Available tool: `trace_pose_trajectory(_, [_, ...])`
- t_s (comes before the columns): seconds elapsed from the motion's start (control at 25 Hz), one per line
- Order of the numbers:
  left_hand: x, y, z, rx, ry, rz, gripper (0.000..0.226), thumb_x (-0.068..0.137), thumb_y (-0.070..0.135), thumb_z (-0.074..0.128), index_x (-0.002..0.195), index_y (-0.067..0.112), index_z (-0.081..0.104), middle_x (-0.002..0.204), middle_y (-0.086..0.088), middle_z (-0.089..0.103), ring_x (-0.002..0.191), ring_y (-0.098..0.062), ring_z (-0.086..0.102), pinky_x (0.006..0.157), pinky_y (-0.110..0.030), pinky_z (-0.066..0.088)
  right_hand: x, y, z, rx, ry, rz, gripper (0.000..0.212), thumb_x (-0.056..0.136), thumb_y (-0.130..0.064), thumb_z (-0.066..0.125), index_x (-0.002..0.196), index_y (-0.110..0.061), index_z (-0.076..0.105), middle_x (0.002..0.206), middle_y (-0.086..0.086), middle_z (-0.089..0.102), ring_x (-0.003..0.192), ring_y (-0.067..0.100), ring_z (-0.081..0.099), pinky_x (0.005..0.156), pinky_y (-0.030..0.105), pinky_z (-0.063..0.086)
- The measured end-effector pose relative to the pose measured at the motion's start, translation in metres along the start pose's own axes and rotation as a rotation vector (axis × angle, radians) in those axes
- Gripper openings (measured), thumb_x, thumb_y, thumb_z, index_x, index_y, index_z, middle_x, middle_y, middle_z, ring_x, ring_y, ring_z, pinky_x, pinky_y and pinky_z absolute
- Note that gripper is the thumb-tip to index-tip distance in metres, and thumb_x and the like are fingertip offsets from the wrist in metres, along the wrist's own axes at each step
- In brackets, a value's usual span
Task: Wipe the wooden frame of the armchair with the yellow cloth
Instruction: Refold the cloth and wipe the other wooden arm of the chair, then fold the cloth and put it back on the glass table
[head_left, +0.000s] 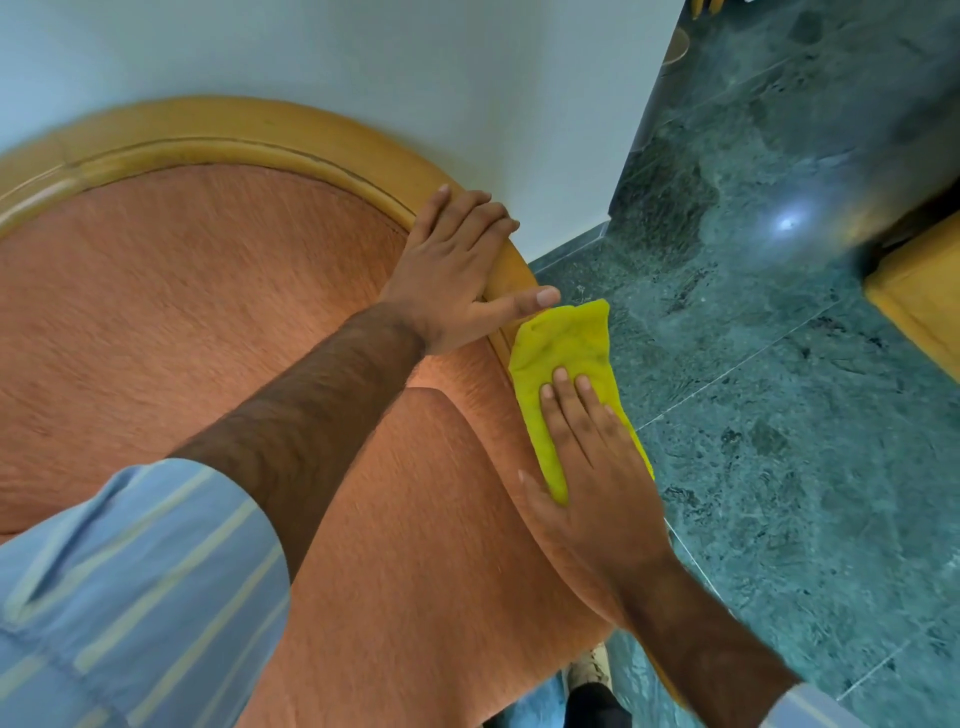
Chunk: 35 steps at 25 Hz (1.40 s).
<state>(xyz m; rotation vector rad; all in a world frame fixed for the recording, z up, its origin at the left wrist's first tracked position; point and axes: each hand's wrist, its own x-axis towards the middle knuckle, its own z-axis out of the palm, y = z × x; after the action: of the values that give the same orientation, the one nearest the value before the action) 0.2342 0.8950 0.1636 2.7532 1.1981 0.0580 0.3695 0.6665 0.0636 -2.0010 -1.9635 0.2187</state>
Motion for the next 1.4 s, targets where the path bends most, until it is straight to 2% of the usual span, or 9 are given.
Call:
trace_pose_trajectory(0.16, [-0.008,0.009,-0.009,-0.284,0.089,-0.080,0.096,0.078,0.085,0.046,0.144,0.015,0.052,0.155,-0.002,0.044,0.152,-0.020,0.030,0.129,-0.041,0.017,0.007,-0.009,-0.014,0.131,-0.021,-0.001,0.077,0.102,-0.058,0.056,0.163,-0.019,0.033,0.176,-0.001,0.023,0.164,0.019,0.018,0.129,0.049,0.032])
trace_pose_trajectory(0.28, [-0.036,0.024,-0.006,-0.481,0.378,-0.204,0.062,0.078,0.069,0.070,0.113,0.017,0.068,0.116,0.001,0.066,0.111,-0.014,0.060,0.097,-0.028,0.048,0.012,0.009,-0.031,0.309,0.073,0.070,0.074,0.102,-0.062,0.050,0.164,-0.029,0.028,0.176,-0.006,0.021,0.163,0.013,0.018,0.128,0.041,0.026])
trace_pose_trajectory(0.4, [-0.060,0.043,0.007,-0.548,0.195,-0.336,0.047,0.076,0.065,0.076,0.091,0.021,0.070,0.082,0.005,0.069,0.078,-0.014,0.065,0.071,-0.043,0.057,0.020,0.042,-0.048,0.753,-0.107,0.673,0.094,0.080,-0.072,0.074,0.158,-0.031,0.041,0.168,-0.001,0.041,0.152,0.017,0.041,0.124,0.046,0.036])
trace_pose_trajectory(0.48, [-0.064,0.053,0.016,-0.667,0.125,-0.420,0.037,0.077,0.054,0.082,0.088,0.020,0.073,0.079,0.002,0.071,0.075,-0.017,0.067,0.069,-0.047,0.059,0.019,0.060,-0.050,1.121,-0.402,0.919,0.070,0.061,-0.065,0.080,0.120,-0.028,0.077,0.140,0.004,0.071,0.125,0.020,0.067,0.107,0.044,0.051])
trace_pose_trajectory(0.6, [-0.062,0.060,0.026,-0.744,0.142,-0.509,0.020,0.081,0.040,0.083,0.084,0.023,0.073,0.076,0.007,0.068,0.071,-0.008,0.063,0.065,-0.037,0.058,0.012,0.075,-0.046,1.181,-0.486,0.875,0.037,0.058,-0.050,0.086,0.076,-0.018,0.079,0.091,0.003,0.080,0.088,0.022,0.069,0.074,0.032,0.051])
trace_pose_trajectory(0.72, [-0.062,0.063,0.021,-0.945,0.154,-0.626,0.016,0.083,0.028,0.083,0.082,0.016,0.071,0.071,0.006,0.064,0.065,-0.006,0.058,0.059,-0.033,0.053,0.011,0.074,-0.056,1.185,-0.338,0.802,0.049,0.065,-0.040,0.086,0.093,-0.004,0.071,0.080,-0.003,0.078,0.072,0.009,0.070,0.062,0.021,0.051])
trace_pose_trajectory(0.92, [-0.108,0.054,-0.018,-1.398,0.285,-0.753,0.010,0.088,0.009,0.077,0.086,0.009,0.067,0.086,-0.012,0.071,0.072,-0.019,0.072,0.062,-0.032,0.065,0.037,0.051,-0.104,1.283,-0.289,0.638,0.042,0.064,-0.050,0.088,0.094,-0.026,0.073,0.094,-0.005,0.081,0.080,0.007,0.076,0.071,0.029,0.060])
trace_pose_trajectory(1.24, [-0.289,0.007,-0.085,-1.569,0.741,-0.963,0.018,0.091,-0.003,0.070,0.096,0.015,0.069,0.079,0.000,0.076,0.075,-0.017,0.073,0.071,-0.033,0.066,0.099,-0.096,-0.134,1.202,-1.035,0.373,0.048,0.072,-0.011,0.084,0.118,0.000,0.077,0.123,0.018,0.078,0.111,0.026,0.077,0.085,0.027,0.066])
trace_pose_trajectory(1.4, [-0.417,-0.008,-0.103,-1.544,1.009,-1.123,0.014,0.093,-0.004,0.067,0.100,0.009,0.068,0.091,-0.008,0.076,0.082,-0.021,0.076,0.070,-0.030,0.066,0.105,-0.233,-0.108,1.102,-1.104,0.240,0.053,0.065,-0.018,0.086,0.113,0.002,0.077,0.118,0.018,0.080,0.105,0.023,0.079,0.090,0.033,0.066])
